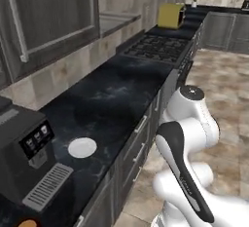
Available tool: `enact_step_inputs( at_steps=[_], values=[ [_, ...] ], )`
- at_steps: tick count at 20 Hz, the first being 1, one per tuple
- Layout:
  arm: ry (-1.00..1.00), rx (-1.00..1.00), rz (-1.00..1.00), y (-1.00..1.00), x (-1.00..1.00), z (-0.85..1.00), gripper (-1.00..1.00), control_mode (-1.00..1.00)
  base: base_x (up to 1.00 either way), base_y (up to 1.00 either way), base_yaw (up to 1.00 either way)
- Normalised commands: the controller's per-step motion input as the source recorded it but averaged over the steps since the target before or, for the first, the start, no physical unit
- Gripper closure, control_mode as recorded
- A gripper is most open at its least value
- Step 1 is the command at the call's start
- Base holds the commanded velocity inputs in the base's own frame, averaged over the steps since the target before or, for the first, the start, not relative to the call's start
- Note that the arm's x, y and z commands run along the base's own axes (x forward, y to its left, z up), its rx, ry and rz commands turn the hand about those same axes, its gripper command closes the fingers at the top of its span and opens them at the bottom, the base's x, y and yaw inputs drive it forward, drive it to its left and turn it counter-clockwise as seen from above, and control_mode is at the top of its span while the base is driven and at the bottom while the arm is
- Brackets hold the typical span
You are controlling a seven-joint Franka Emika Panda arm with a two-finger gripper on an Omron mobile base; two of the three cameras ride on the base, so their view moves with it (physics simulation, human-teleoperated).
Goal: Take a sugar cube from the saucer and place it inside the coffee. Then, grab milk from the fridge and place it next to the coffee on the counter to sweeten the coffee.
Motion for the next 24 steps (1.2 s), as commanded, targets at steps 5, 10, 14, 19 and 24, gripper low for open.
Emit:
enact_step_inputs(
  at_steps=[5,10,14,19,24],
  values=[
    [0.00,0.00,0.00,0.00,0.00,0.00,-1.00,1.00,0.05,-0.90,-0.65],
    [0.00,0.00,0.00,0.00,0.00,0.00,-1.00,1.00,0.24,-1.00,-0.56],
    [0.00,0.00,0.00,0.00,0.00,0.00,-1.00,1.00,0.74,-0.90,-0.45],
    [0.00,0.00,0.00,0.00,0.00,0.00,-1.00,1.00,1.00,-0.45,-0.27],
    [0.00,0.00,0.00,0.00,0.00,0.00,-1.00,1.00,1.00,-0.12,-0.16]
  ],
)
